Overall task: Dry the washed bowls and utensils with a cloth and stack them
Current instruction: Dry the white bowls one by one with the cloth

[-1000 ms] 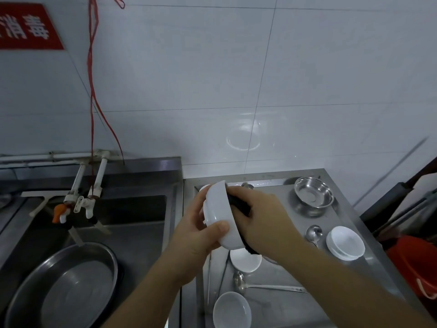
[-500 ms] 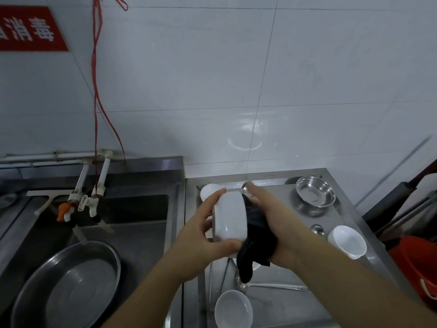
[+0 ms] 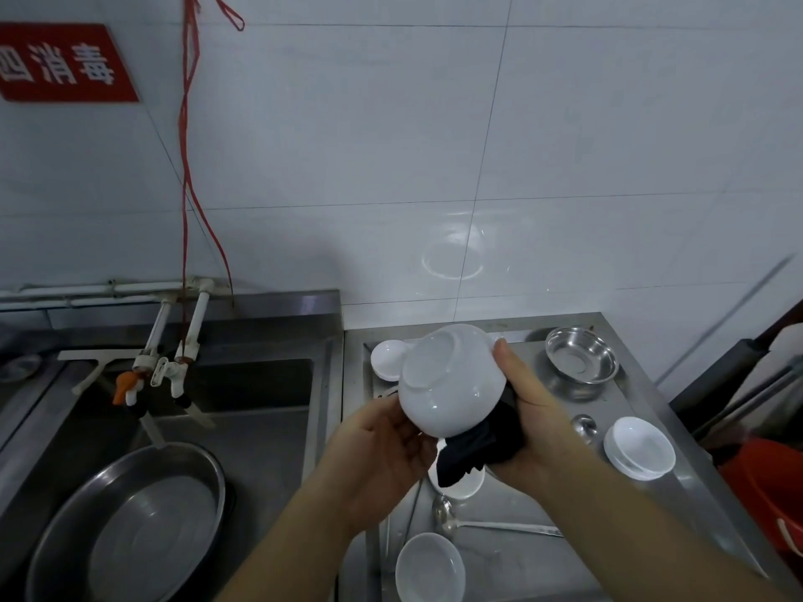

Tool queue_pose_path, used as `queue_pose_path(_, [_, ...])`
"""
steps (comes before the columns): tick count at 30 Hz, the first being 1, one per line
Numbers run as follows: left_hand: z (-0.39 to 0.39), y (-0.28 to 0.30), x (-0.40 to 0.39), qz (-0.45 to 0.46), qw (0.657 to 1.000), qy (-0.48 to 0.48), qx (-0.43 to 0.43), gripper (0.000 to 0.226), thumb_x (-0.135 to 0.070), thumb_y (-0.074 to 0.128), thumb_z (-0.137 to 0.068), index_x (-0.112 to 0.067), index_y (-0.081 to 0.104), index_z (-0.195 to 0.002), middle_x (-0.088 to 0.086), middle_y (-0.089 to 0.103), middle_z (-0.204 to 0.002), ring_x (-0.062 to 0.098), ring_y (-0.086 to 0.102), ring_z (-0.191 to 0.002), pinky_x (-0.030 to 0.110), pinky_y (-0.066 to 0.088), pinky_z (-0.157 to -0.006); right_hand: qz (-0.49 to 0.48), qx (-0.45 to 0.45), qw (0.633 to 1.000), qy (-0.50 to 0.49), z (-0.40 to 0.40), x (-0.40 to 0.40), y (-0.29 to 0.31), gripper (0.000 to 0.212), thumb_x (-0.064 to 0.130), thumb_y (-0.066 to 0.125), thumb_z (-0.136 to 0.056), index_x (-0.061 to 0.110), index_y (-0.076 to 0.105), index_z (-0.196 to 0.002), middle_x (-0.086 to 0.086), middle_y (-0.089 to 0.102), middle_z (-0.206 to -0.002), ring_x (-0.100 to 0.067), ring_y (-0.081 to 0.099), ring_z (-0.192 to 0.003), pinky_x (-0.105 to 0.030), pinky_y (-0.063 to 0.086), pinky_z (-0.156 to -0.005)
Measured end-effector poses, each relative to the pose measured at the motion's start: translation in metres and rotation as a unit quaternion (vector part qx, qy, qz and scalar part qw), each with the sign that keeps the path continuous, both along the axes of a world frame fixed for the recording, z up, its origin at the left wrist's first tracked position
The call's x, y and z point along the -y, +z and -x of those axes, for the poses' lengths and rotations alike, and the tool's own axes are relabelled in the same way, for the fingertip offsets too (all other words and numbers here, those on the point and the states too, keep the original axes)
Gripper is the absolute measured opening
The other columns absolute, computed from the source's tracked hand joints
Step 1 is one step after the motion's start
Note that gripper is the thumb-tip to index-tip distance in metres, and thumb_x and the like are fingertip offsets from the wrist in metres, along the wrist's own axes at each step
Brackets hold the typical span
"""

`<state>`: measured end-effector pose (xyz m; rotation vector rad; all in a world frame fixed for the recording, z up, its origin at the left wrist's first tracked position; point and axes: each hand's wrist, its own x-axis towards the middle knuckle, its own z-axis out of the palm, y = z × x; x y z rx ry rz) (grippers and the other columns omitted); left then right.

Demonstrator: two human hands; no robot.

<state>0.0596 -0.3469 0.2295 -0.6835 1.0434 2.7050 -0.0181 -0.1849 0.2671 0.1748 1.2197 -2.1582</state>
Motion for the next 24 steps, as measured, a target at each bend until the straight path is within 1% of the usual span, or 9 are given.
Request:
queue_pose_path(4, [0.001, 0.007, -0.001, -0.051, 0.996, 0.052, -0.042, 0.038, -0.024, 0.058, -0.097, -0.002, 0.075, -0.123, 0.02, 0.073, -0.116, 0.027, 0.075, -0.089, 0.033, 0.064, -0.068, 0.008, 0.003, 1.0, -0.011, -0.005, -0.004, 0.0, 0.052, 0.055, 0.057, -0.094, 0.015, 0.078, -0.12, -0.014, 0.079, -0.109, -0.026, 0.079, -0.084, -0.034, 0.063, -0.065])
queue_pose_path(9, [0.001, 0.026, 0.005, -0.047, 0.992, 0.081, -0.088, 0.041, -0.03, 0.042, -0.109, -0.01, 0.063, -0.138, 0.017, 0.07, -0.135, 0.03, 0.073, -0.115, 0.037, 0.065, -0.083, -0.053, 0.041, 0.998, -0.015, -0.013, -0.001, -0.011, 0.058, 0.061, 0.061, -0.096, 0.01, 0.079, -0.117, -0.017, 0.079, -0.107, -0.031, 0.078, -0.085, -0.037, 0.062, -0.068])
queue_pose_path(12, [0.001, 0.036, 0.007, -0.014, 0.989, 0.097, -0.113, 0.043, -0.026, 0.054, -0.099, -0.009, 0.06, -0.138, 0.016, 0.07, -0.136, 0.033, 0.069, -0.122, 0.043, 0.064, -0.089, -0.103, 0.046, 0.992, -0.054, -0.011, 0.001, -0.016, 0.049, 0.048, 0.066, -0.099, 0.002, 0.075, -0.115, -0.018, 0.074, -0.095, -0.031, 0.072, -0.074, -0.038, 0.058, -0.067])
queue_pose_path(15, [0.0, 0.037, 0.013, 0.098, 0.983, 0.108, -0.11, 0.023, -0.016, 0.059, -0.098, -0.012, 0.067, -0.119, 0.011, 0.075, -0.123, 0.031, 0.074, -0.111, 0.043, 0.064, -0.084, -0.075, -0.004, 0.991, -0.11, -0.002, 0.002, -0.006, 0.042, 0.047, 0.068, -0.097, 0.007, 0.073, -0.111, -0.017, 0.071, -0.101, -0.033, 0.07, -0.078, -0.04, 0.053, -0.068])
queue_pose_path(18, [-0.003, 0.032, 0.016, 0.259, 0.959, 0.064, -0.093, 0.014, -0.015, 0.057, -0.104, -0.013, 0.068, -0.113, 0.01, 0.074, -0.117, 0.03, 0.073, -0.109, 0.04, 0.063, -0.088, -0.082, -0.176, 0.971, -0.141, 0.002, 0.005, 0.017, 0.021, 0.034, 0.065, -0.103, 0.021, 0.074, -0.117, -0.002, 0.08, -0.108, -0.027, 0.078, -0.097, -0.043, 0.064, -0.071])
queue_pose_path(20, [-0.005, 0.031, 0.013, 0.306, 0.946, 0.029, -0.106, 0.013, -0.017, 0.059, -0.105, -0.011, 0.067, -0.113, 0.009, 0.075, -0.111, 0.031, 0.073, -0.108, 0.043, 0.063, -0.092, -0.124, -0.372, 0.911, -0.127, -0.006, 0.008, 0.038, 0.018, 0.02, 0.063, -0.104, 0.028, 0.07, -0.118, 0.022, 0.077, -0.102, -0.001, 0.074, -0.099, -0.024, 0.061, -0.078])
queue_pose_path(21, [-0.006, 0.032, 0.011, 0.307, 0.944, 0.009, -0.122, 0.015, -0.019, 0.06, -0.104, -0.01, 0.067, -0.114, 0.01, 0.076, -0.11, 0.033, 0.073, -0.107, 0.046, 0.062, -0.094, -0.159, -0.485, 0.855, -0.09, -0.009, 0.009, 0.044, 0.022, 0.022, 0.064, -0.103, 0.033, 0.067, -0.122, 0.03, 0.072, -0.106, 0.007, 0.068, -0.101, -0.013, 0.055, -0.081])
queue_pose_path(22, [-0.007, 0.032, 0.01, 0.304, 0.942, -0.01, -0.142, 0.02, -0.022, 0.062, -0.103, -0.009, 0.066, -0.118, 0.012, 0.076, -0.112, 0.035, 0.073, -0.108, 0.048, 0.061, -0.095, -0.216, -0.587, 0.779, -0.041, -0.009, 0.009, 0.043, 0.028, 0.03, 0.064, -0.101, 0.036, 0.064, -0.128, 0.031, 0.068, -0.114, 0.008, 0.064, -0.108, -0.01, 0.05, -0.088])
queue_pose_path(24, [-0.01, 0.035, 0.007, 0.306, 0.935, -0.037, -0.176, 0.028, -0.014, 0.06, -0.104, -0.01, 0.061, -0.131, 0.016, 0.075, -0.119, 0.035, 0.073, -0.111, 0.047, 0.061, -0.094, -0.3, -0.729, 0.613, 0.046, -0.004, 0.009, 0.034, 0.04, 0.04, 0.065, -0.096, 0.03, 0.063, -0.135, 0.017, 0.066, -0.127, -0.006, 0.06, -0.121, -0.023, 0.045, -0.103])
